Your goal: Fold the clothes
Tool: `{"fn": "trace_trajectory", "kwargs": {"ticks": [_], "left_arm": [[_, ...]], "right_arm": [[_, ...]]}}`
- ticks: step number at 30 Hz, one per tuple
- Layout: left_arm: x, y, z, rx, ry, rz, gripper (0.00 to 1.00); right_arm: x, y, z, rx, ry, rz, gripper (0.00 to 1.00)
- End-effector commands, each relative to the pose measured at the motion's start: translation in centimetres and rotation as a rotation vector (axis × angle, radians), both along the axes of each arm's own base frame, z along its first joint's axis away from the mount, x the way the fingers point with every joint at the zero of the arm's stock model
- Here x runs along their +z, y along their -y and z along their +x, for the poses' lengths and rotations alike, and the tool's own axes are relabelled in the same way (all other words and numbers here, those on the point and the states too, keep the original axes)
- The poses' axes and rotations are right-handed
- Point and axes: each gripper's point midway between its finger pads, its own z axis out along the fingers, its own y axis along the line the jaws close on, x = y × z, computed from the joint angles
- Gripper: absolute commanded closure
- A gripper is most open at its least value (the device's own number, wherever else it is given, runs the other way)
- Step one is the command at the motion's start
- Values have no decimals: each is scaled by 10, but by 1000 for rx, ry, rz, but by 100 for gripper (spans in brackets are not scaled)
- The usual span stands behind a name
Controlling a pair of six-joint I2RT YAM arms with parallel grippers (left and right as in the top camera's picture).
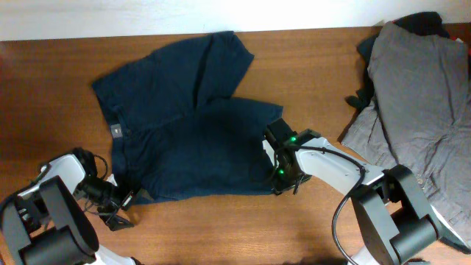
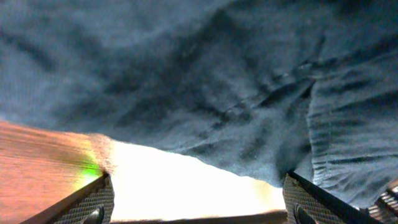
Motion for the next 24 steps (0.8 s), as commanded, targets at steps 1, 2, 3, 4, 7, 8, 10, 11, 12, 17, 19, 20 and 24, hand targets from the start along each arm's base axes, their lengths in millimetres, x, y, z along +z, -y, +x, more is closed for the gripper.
{"fn": "trace_trajectory", "kwargs": {"ticks": [1, 2, 3, 4, 7, 8, 10, 11, 12, 17, 19, 20, 24], "left_arm": [[-16, 5, -6, 17, -4, -9, 13], [-16, 4, -5, 17, 3, -6, 13], [-18, 3, -1, 17, 18, 2, 13], [-21, 0, 5, 22, 45, 16, 13], [-26, -6, 20, 26, 113, 40, 17], [-28, -9, 31, 30, 162, 50, 28], [-28, -10, 45, 38, 226, 45, 62], [-28, -11, 50, 40, 248, 44, 83], [-28, -11, 53, 42, 261, 44, 100], [-28, -13, 59, 41, 288, 51, 100], [-21, -14, 63, 36, 317, 53, 100], [-14, -14, 67, 34, 345, 54, 100], [24, -21, 81, 16, 480, 112, 100]], "right_arm": [[-8, 0, -7, 8, -15, -3, 96], [-8, 0, -6, 7, -11, -1, 96], [-7, -1, -5, 7, -7, 1, 96], [-5, -2, -2, 6, -1, 5, 96], [6, -7, 8, 2, 20, 16, 96], [15, -11, 16, 1, 37, 25, 96], [35, -19, 31, 2, 69, 42, 96], [43, -21, 35, 2, 76, 46, 96], [51, -24, 39, 2, 83, 50, 96], [68, -28, 48, 2, 100, 58, 96], [68, -26, 44, 2, 86, 51, 96], [68, -25, 43, 2, 79, 47, 96], [73, -25, 43, -1, 82, 49, 96]]}}
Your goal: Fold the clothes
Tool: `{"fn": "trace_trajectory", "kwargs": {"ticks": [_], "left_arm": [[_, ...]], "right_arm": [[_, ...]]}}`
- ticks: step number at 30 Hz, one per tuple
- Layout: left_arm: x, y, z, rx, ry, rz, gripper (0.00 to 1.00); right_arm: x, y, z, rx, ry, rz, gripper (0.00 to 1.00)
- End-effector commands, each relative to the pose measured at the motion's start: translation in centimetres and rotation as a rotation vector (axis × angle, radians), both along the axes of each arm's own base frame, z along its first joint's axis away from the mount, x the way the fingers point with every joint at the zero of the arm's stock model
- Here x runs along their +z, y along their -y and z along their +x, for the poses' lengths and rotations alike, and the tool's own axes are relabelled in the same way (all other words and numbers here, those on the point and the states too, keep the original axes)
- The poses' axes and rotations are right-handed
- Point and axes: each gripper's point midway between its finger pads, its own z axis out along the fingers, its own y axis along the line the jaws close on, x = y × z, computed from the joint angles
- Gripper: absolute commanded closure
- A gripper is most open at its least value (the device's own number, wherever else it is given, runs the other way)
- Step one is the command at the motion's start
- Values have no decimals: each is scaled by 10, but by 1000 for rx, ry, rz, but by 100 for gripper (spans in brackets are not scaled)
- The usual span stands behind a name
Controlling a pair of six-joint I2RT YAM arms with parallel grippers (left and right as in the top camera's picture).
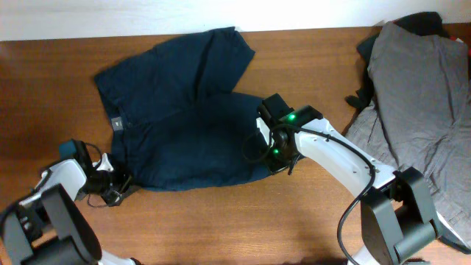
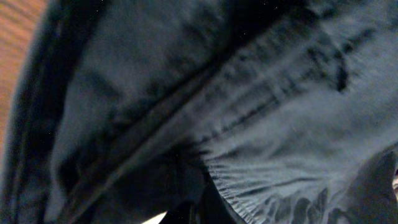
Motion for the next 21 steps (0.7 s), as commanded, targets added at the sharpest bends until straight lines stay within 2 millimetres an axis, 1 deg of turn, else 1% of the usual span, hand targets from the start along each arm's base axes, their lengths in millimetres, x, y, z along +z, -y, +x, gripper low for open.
{"fn": "trace_trajectory", "kwargs": {"ticks": [1, 2, 3, 5, 6, 7, 9, 11, 12, 14, 15, 18, 19, 21], "left_arm": [[43, -13, 14, -38, 169, 129, 100], [56, -14, 17, -37, 215, 153, 100], [64, -15, 18, -36, 243, 167, 100], [90, -17, 22, -33, 330, 212, 100], [98, -17, 22, -32, 357, 226, 100], [110, -17, 21, -31, 396, 248, 100], [121, -18, 15, -25, 412, 284, 100], [126, -17, 5, -22, 398, 298, 100], [129, -14, -2, -22, 390, 297, 100], [135, -10, -12, -22, 384, 297, 100], [144, -6, -20, -22, 392, 302, 100], [163, -2, -31, -18, 415, 322, 100], [169, -3, -35, -14, 410, 343, 100], [179, -5, -47, -8, 385, 373, 100]], "right_arm": [[14, -6, 8, -8, 39, 22, 96], [18, -7, 11, -23, 51, 26, 96], [22, -8, 13, -31, 60, 32, 96], [35, -8, 20, -58, 104, 37, 96], [41, -8, 22, -65, 119, 38, 96], [55, -3, 25, -87, 150, 22, 96], [67, 5, 26, -119, 179, -7, 96], [82, 14, 25, -160, 217, -31, 96], [94, 20, 23, -187, 241, -37, 96], [110, 29, 17, -231, 276, -42, 96], [131, 37, 7, -261, 320, -25, 96], [164, 50, -6, -278, 412, 3, 96], [179, 56, -12, -287, 462, 21, 96], [200, 63, -20, -299, 531, 56, 96]]}}
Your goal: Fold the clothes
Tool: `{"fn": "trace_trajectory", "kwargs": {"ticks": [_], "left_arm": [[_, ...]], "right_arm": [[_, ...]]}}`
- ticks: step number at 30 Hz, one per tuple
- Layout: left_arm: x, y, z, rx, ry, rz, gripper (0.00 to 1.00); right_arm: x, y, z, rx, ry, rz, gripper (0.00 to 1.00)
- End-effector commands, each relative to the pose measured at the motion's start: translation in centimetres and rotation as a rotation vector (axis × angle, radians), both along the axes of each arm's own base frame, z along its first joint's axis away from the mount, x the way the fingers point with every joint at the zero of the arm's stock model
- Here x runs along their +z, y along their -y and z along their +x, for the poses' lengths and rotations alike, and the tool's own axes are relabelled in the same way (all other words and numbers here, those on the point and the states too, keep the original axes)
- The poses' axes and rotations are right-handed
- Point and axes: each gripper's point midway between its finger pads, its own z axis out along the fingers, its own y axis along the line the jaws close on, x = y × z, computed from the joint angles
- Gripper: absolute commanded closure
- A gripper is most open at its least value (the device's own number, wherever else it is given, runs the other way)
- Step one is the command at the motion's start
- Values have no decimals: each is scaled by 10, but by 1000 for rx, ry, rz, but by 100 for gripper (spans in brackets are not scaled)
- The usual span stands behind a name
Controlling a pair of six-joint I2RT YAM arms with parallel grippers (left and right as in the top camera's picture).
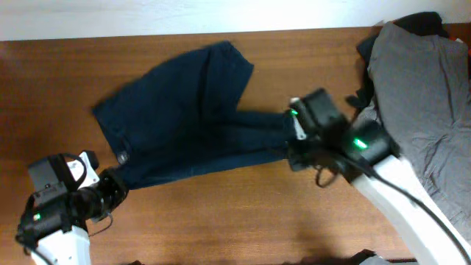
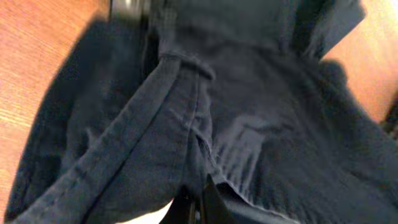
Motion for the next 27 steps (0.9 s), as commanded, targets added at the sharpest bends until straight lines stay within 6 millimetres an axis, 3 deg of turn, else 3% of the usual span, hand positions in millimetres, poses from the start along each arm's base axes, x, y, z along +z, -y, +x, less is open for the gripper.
{"fn": "trace_trajectory", "kwargs": {"ticks": [1, 3, 5, 10, 14, 17, 21, 24, 25, 26, 27], "left_arm": [[23, -16, -9, 37, 3, 119, 100], [28, -18, -7, 33, 9, 137, 100], [30, -23, 8, 28, 44, 155, 100], [14, -43, 52, 60, 61, 148, 100], [-16, -66, 102, 100, 79, 132, 100], [-38, -79, 137, 139, 110, 110, 100], [-61, -83, 173, 132, 166, 95, 100], [-72, -74, 204, 84, 243, 94, 99], [-75, -71, 210, 72, 257, 97, 91], [-78, -67, 216, 59, 273, 100, 75], [-81, -62, 221, 46, 280, 101, 44]], "right_arm": [[42, 29, -4, -90, 170, -26, 96], [60, 34, -3, -95, 238, -23, 97], [67, 30, 10, -50, 281, -45, 96], [51, -3, 78, 55, 359, -92, 96], [23, -25, 157, 72, 451, -107, 96], [-1, -44, 204, 73, 524, -94, 96], [-42, -65, 241, 80, 553, -68, 96], [-78, -75, 262, 76, 561, -61, 95], [-86, -76, 265, 77, 557, -63, 81], [-95, -76, 267, 78, 546, -68, 44], [-103, -75, 266, 78, 528, -78, 2]]}}
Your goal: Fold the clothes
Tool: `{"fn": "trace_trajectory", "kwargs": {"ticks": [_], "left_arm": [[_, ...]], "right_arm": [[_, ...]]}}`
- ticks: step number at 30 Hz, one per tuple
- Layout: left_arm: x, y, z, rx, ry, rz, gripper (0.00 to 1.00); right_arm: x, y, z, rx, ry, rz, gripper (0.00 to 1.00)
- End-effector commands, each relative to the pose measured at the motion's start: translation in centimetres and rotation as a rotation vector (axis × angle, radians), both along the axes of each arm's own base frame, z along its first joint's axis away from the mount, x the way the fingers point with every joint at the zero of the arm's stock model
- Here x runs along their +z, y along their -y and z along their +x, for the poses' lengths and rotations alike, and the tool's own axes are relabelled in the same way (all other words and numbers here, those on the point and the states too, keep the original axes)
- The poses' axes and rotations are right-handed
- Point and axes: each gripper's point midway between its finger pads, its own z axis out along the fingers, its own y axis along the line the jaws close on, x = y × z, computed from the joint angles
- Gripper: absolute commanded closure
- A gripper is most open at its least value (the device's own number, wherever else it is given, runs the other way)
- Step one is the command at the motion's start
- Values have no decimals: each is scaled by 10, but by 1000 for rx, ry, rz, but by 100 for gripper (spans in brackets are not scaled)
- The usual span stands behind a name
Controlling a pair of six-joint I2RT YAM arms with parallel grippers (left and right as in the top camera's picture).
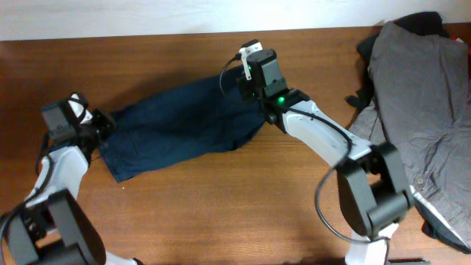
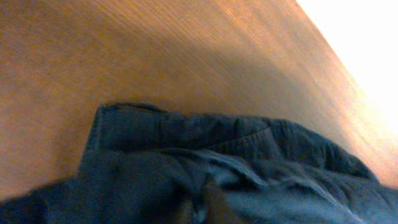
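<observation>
The navy shorts [image 1: 184, 129] lie folded over into a long band across the middle of the wooden table [image 1: 221, 221]. My left gripper [image 1: 99, 124] sits at the band's left end, shut on the waistband. In the left wrist view, blue cloth [image 2: 261, 162] fills the lower frame, bunched at the left gripper [image 2: 202, 208]. My right gripper [image 1: 246, 79] is at the band's far right corner, shut on the leg hem; its fingertips are hidden under the wrist.
A grey garment [image 1: 419, 110] is spread over the right side of the table, with a dark piece [image 1: 423, 22] behind it at the back right corner. The right arm stretches from the front right towards the shorts.
Both grippers have moved towards the back of the table with the cloth. The near half of the shorts now lies over the far half, and the shorts form a narrower band.
The shorts lay spread open with both grippers at their near edge, left at the waistband and right at a leg hem. Then both edges were lifted, the cloth hanging between the arms. Now the near edge rests on the far one.
</observation>
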Motion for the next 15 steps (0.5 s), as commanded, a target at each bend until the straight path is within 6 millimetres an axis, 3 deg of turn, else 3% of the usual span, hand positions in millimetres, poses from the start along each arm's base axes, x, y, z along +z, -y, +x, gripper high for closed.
{"fn": "trace_trajectory", "kwargs": {"ticks": [1, 2, 9, 15], "left_arm": [[-11, 13, 13, -28, 3, 7, 20], [-12, 16, 12, -36, -3, 7, 2], [-29, 32, -17, -107, -138, -62, 1], [-48, 45, -51, -184, -283, -69, 1]], "right_arm": [[-16, 16, 8, -59, -15, -46, 1], [-13, 20, 7, -73, -15, -58, 1], [23, 58, -4, -139, -26, -74, 1], [-21, 66, -48, 18, -369, 110, 1]]}}
